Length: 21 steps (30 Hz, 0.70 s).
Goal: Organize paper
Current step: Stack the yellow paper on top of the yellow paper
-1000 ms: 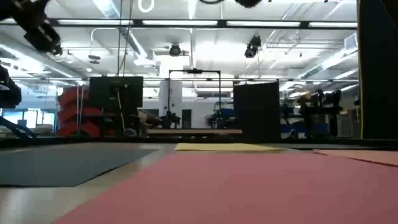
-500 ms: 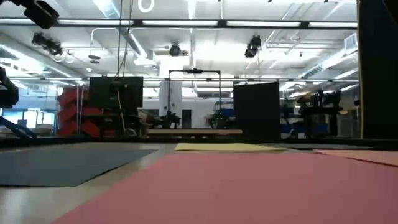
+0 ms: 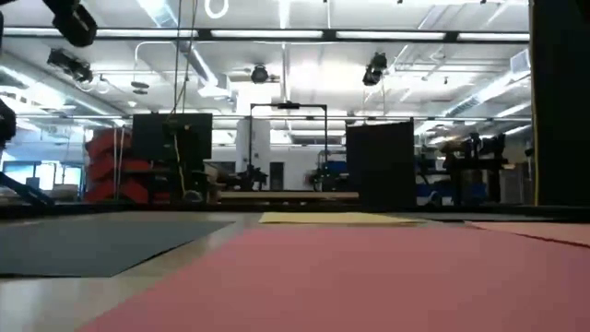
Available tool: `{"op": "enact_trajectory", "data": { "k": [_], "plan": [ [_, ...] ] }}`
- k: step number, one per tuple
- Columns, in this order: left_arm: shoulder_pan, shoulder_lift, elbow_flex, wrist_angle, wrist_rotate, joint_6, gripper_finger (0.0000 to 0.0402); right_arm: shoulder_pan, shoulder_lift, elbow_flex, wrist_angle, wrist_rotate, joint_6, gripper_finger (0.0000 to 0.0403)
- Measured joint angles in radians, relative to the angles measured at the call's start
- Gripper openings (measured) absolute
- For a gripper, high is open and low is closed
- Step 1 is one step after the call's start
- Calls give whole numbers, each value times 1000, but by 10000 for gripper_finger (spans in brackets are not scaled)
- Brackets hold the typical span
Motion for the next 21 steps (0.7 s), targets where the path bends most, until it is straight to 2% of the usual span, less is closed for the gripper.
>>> {"op": "enact_trajectory", "data": {
  "k": [3, 6, 15, 21],
  "plan": [
    [1, 55, 2, 43, 177, -12, 160, 0, 0, 0, -11, -6, 4, 0],
    [1, 104, -6, 119, 282, -15, 160, 0, 0, 0, -26, -7, 3, 0],
    [31, 252, -6, 252, 306, -6, 161, 2, 0, 0, -37, 2, -3, 0],
    [54, 360, -6, 379, 376, -1, 161, 2, 0, 0, -54, 27, -19, 0]
  ]
}}
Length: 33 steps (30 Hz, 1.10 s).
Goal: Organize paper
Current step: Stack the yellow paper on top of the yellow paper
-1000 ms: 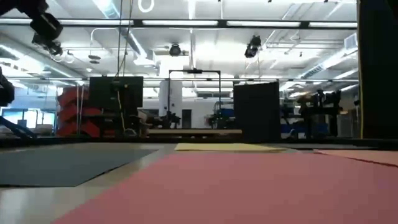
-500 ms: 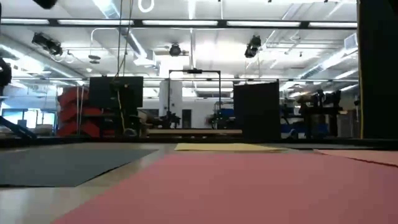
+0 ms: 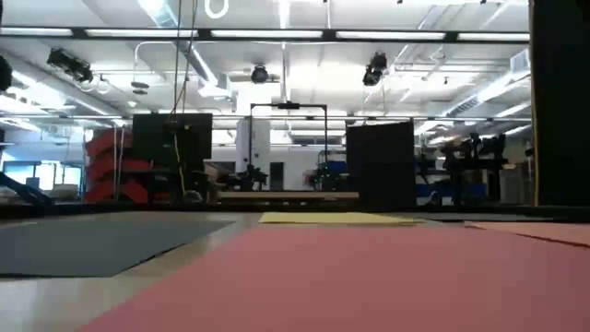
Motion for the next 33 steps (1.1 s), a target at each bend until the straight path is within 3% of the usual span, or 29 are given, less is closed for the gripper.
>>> {"op": "enact_trajectory", "data": {
  "k": [13, 18, 25, 30, 33],
  "plan": [
    [3, 160, 0, 157, 8, 108, 157, -24, 0, -1, -111, 60, -48, 0],
    [3, 186, 0, 108, -50, 128, 111, -29, 0, -1, -215, 76, -71, 0],
    [4, 172, 0, 28, -132, 102, 11, -42, -14, -2, -643, 165, -161, 0],
    [4, 167, 0, 19, -169, 103, 2, -59, -77, -2, -1009, 388, -259, 0],
    [8, 166, 0, 17, -176, 103, 1, -68, -128, -2, -1154, 453, -322, 0]
  ]
}}
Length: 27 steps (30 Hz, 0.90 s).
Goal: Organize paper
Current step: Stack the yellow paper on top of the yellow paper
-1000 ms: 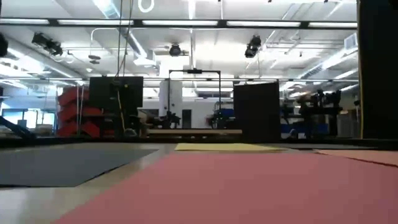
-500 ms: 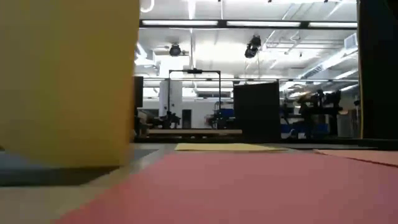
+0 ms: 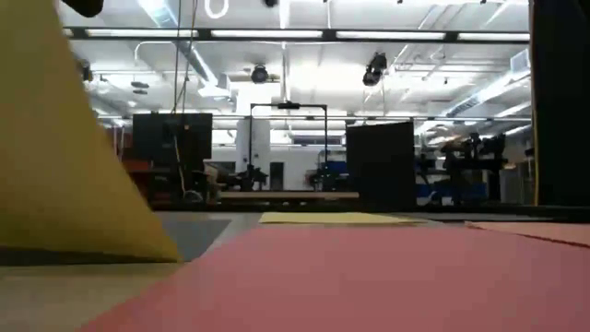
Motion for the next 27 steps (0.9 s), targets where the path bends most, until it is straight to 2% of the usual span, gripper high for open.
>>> {"op": "enact_trajectory", "data": {
  "k": [6, 10, 12, 15, 19, 23, 27],
  "plan": [
    [16, -3, 0, -10, -7, -3, 0, -8, -138, 3, -246, 11, -33, 19],
    [30, -3, 0, -45, -7, -27, 0, 31, -159, 1, -453, 10, 6, 69],
    [37, -3, 0, -68, -11, -36, 0, 70, -144, -34, -491, 32, 26, 101],
    [48, -3, 0, -126, -13, -89, 0, 124, -95, -118, -427, 53, 40, 148],
    [59, -2, 0, -275, -19, -262, 0, 178, -11, -191, -277, 41, 26, 189],
    [63, 10, 21, -474, -21, -466, 0, 228, 69, -202, -160, -13, -51, 200],
    [60, 52, 100, -667, 23, -581, 0, 284, 127, -203, -198, 5, -195, 199]
  ]
}}
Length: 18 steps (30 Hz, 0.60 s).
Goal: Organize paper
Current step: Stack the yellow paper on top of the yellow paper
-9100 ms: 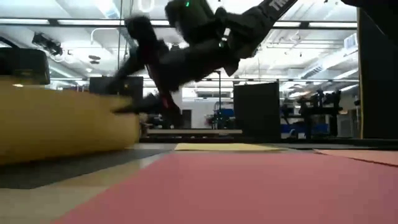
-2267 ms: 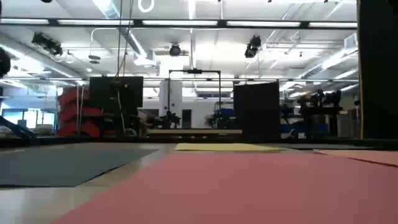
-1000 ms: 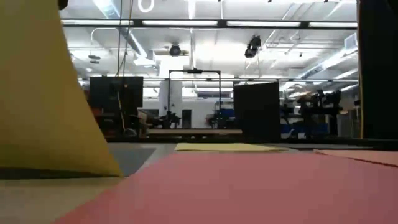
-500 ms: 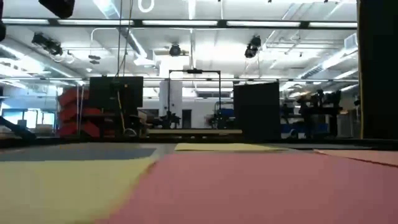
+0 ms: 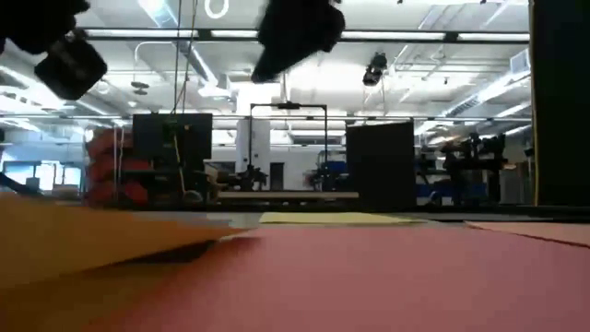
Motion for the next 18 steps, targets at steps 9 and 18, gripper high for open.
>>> {"op": "enact_trajectory", "data": {
  "k": [9, 18],
  "plan": [
    [0, 201, 105, -164, 162, -158, 0, 50, 162, 0, 32, 92, -208, 220],
    [-26, 405, 105, -64, 260, -289, 0, 48, 159, 0, 68, 190, -267, 236]
  ]
}}
